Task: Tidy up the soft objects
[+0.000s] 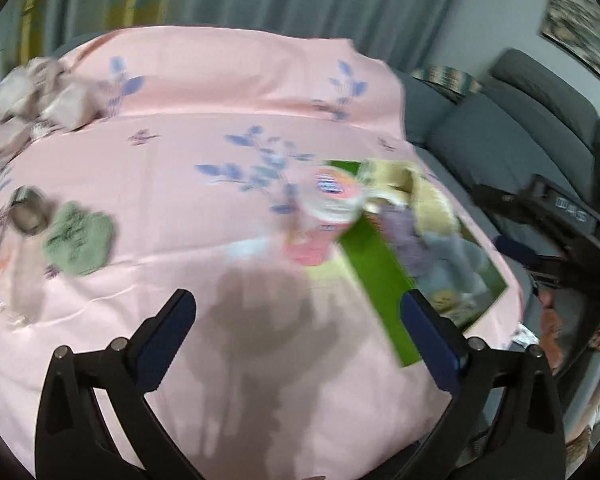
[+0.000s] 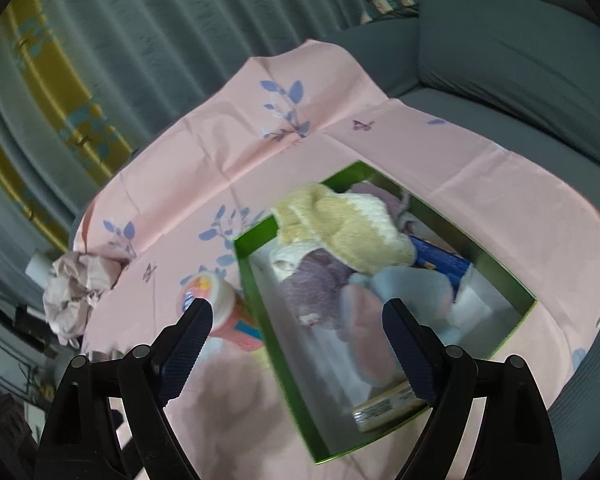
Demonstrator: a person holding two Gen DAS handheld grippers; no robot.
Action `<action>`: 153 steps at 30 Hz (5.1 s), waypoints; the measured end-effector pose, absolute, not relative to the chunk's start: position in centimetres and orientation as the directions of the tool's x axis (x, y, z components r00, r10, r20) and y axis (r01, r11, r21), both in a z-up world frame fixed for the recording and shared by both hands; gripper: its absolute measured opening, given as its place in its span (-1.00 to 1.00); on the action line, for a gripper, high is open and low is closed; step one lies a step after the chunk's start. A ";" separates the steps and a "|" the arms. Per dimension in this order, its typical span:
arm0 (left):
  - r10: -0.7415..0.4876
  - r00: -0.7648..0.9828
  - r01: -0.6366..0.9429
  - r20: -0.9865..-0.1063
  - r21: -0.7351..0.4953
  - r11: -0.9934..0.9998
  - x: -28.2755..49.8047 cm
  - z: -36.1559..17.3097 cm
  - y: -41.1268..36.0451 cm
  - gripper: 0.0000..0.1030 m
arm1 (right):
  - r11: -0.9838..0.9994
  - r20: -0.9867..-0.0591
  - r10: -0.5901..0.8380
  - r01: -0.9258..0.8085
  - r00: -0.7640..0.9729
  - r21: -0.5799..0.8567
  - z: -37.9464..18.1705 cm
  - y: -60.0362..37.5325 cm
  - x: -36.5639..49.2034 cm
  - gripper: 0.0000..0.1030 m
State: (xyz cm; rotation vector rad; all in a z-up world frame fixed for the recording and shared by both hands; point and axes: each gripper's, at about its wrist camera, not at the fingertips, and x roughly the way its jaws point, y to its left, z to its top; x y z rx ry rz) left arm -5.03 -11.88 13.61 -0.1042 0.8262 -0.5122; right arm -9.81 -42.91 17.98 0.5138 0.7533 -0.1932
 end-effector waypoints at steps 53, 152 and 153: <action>-0.293 0.640 -0.193 -0.710 -0.518 0.834 -0.8 8.5 13.8 -0.06 | 0.981 -0.864 0.195 -0.098 0.465 0.169 3.2 -7.6 6.2 0.28; -0.575 0.607 0.372 -0.549 -0.442 0.816 -5.4 11.2 -1.9 -0.69 | 0.807 -0.691 0.589 -0.272 0.419 0.524 13.0 -19.1 -6.0 -0.14; -0.576 0.614 0.380 -0.541 -0.437 0.815 -5.6 11.5 -2.0 -0.69 | 0.807 -0.686 0.590 -0.276 0.425 0.522 13.4 -19.1 -6.2 -0.14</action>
